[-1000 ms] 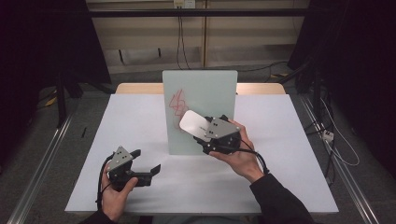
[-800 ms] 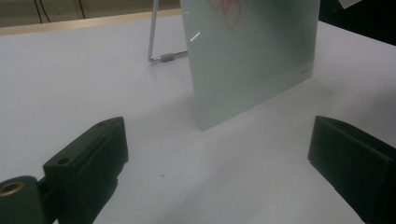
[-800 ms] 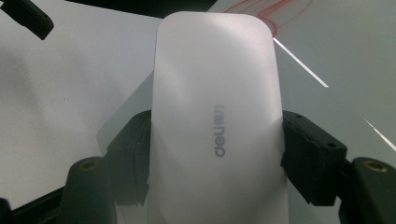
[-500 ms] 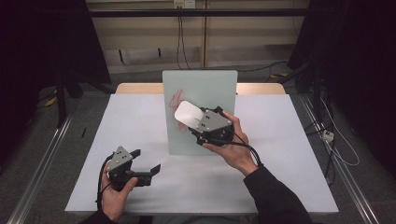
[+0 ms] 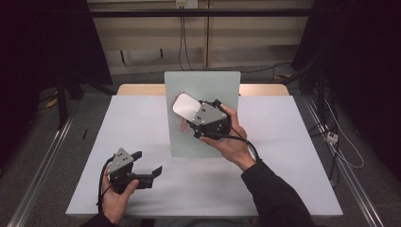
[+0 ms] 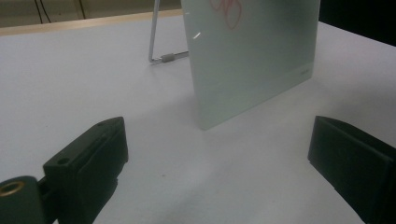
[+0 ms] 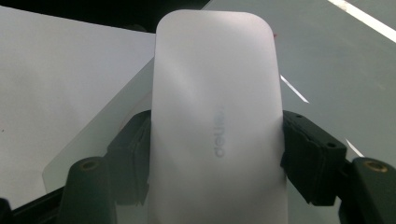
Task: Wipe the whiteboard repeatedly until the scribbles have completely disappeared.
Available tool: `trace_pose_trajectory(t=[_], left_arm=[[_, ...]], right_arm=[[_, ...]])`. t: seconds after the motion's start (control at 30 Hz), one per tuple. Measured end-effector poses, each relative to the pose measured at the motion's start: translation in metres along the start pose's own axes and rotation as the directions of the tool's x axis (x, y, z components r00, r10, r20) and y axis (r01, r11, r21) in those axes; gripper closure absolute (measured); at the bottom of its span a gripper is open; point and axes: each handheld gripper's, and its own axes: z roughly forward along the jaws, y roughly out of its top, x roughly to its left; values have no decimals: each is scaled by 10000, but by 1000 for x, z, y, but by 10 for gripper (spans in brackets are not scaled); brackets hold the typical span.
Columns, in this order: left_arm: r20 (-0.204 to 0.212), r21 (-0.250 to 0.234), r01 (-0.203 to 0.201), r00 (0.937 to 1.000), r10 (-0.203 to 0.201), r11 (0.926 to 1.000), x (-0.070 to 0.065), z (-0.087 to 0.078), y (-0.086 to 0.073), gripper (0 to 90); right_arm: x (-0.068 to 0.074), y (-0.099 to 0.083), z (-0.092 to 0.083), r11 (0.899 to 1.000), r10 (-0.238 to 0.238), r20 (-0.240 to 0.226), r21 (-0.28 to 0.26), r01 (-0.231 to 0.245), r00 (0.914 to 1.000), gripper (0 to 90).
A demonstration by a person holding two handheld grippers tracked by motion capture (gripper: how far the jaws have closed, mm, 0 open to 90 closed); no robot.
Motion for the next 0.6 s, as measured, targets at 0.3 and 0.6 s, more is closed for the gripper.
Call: trace_pose_trajectory(t=[0.3,0.6], left_arm=[[14,16,3,10000,-3,10000,0,0,0,48],[11,10,-27,10000,27,10000,0,0,0,47]], right_arm=[[12,0,8,9990,-378,-243,239,384,9990,316],[22,0,11,9953,-880,-207,397,888,9959,316]])
